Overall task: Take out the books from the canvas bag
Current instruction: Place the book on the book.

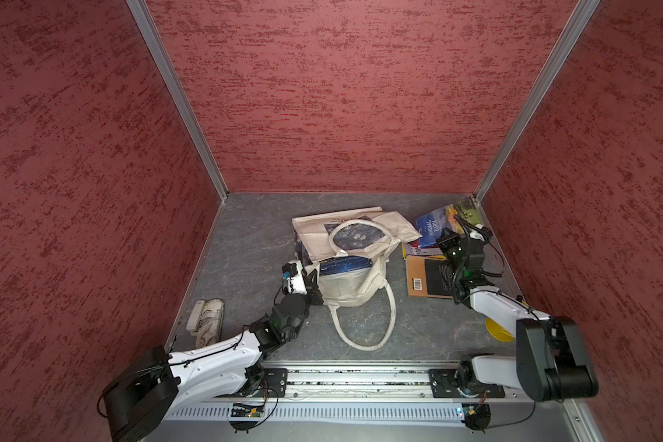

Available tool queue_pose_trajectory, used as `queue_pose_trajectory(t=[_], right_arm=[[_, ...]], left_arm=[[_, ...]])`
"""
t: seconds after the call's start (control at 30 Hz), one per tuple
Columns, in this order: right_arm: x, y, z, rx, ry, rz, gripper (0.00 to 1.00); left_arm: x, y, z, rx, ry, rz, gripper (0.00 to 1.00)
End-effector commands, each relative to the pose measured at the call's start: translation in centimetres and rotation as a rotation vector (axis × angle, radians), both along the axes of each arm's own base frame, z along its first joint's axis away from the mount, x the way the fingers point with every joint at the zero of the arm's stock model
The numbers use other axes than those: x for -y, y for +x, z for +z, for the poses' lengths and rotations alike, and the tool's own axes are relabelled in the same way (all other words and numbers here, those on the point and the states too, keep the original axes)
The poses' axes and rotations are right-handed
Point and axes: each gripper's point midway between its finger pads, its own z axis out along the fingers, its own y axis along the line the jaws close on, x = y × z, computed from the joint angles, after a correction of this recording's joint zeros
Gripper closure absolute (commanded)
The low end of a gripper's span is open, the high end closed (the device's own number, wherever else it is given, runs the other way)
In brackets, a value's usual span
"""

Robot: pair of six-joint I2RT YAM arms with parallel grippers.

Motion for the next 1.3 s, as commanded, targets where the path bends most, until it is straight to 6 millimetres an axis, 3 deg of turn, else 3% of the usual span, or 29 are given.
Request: queue_pose_trajectory(t=[0.0, 0.4, 0.57, 0.67, 0.8, 0.97, 1.1, 1.17, 1.27], right_arm=[[-1.4, 2.0, 4.5, 0.168, 0.036, 0.076, 1.0], [-0.9, 6.1, -1.9, 0.054, 0.131, 0.029, 1.0], [0.1, 5.8, -4.5, -0.002, 0.17, -0.04, 1.0], [1.1, 4.5, -6.0, -0.025, 0.219, -0.11, 1.0], [0.9, 4.7, -8.0, -0.076, 0.245, -0.097, 1.0], [0.8, 4.7, -7.8, -0.071, 0.268, -0.081, 1.0], [0.8, 4.2, -7.8, -0.099, 0.273, -0.086, 0.86], [0.8, 3.7, -7.9, -0.114, 0.277, -0.09, 0.69], [0.5, 3.0, -8.0, -0.135, 0.289, -0.079, 0.51]], left_arm=[[0.3, 0.1, 1.6, 0.03, -0.034, -0.01, 1.0], [0.6, -0.1, 1.8, 0.034, -0.046, -0.031, 1.0], [0.5, -0.2, 2.0, 0.037, -0.053, -0.033, 1.0], [0.5, -0.1, 2.0, 0.037, -0.053, -0.03, 1.0], [0.6, -0.1, 1.9, 0.036, -0.051, -0.032, 1.0], [0.6, -0.1, 1.9, 0.034, -0.05, -0.034, 1.0], [0.7, -0.1, 1.8, 0.033, -0.048, -0.033, 1.0], [0.7, -0.1, 1.8, 0.032, -0.048, -0.033, 1.0], [0.7, 0.0, 1.7, 0.03, -0.043, -0.031, 1.0]])
